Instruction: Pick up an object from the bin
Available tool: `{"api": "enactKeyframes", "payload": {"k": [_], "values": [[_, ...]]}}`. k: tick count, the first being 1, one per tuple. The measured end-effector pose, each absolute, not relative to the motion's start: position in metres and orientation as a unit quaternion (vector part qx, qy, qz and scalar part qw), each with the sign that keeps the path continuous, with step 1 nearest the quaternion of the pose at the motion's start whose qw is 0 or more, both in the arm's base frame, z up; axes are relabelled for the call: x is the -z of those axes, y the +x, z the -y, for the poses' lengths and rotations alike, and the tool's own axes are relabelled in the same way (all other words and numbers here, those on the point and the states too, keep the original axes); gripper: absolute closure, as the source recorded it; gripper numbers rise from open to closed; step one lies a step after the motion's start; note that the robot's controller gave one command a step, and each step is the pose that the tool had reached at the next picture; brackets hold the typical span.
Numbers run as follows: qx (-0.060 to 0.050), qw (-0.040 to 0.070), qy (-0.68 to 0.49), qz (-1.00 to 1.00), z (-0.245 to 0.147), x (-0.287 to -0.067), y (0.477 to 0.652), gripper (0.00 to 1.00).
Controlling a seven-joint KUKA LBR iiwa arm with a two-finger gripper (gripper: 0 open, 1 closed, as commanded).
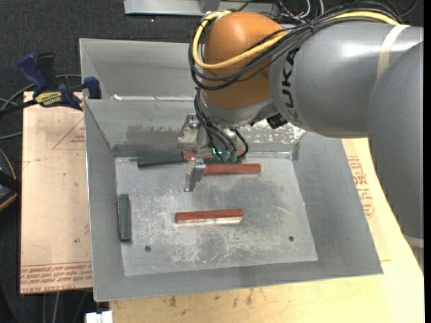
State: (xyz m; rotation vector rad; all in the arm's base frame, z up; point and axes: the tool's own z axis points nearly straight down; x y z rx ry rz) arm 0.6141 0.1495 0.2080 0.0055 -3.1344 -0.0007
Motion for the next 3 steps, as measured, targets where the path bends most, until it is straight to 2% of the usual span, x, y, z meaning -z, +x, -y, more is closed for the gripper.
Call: {"api": "enactKeyframes", "payload": {"k": [1, 2, 3], "values": [[0.001, -0.001, 0.000, 1.000, -0.149, -0.213, 0.616, 0.00], [0.001, -0.004, 0.027, 1.000, -0.136, -0.166, 0.610, 0.00], [0.001, -0.003, 0.021, 1.000, -0.113, -0.098, 0.618, 0.00]]}}
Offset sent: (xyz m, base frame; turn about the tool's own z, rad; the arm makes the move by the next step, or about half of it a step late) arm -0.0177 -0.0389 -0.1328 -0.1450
